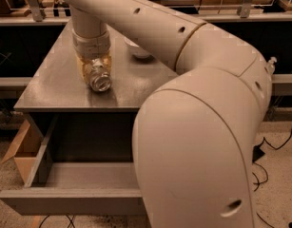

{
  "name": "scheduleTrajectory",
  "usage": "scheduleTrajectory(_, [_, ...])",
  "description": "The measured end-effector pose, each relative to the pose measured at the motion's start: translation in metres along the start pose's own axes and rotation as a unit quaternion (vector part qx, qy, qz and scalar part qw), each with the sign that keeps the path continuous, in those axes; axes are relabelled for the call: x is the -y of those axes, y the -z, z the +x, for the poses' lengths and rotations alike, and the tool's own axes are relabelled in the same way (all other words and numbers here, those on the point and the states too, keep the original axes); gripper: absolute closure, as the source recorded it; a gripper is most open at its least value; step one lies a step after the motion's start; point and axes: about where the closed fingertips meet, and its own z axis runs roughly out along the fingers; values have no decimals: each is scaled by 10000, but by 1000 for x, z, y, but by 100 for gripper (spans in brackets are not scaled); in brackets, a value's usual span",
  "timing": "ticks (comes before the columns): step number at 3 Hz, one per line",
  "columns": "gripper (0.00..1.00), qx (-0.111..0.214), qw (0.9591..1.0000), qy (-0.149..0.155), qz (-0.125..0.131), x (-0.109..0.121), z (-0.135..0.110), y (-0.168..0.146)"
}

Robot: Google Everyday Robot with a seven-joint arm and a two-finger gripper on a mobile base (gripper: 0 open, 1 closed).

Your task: Place 7up can into top drawer

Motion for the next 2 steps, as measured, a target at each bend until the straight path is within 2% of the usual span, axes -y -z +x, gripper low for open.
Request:
scheduleTrajectory(1, [100,409,9985,366,-80,-6,13,27])
scheduleTrajectory(2, [100,982,9899,978,-309,-14,37,54])
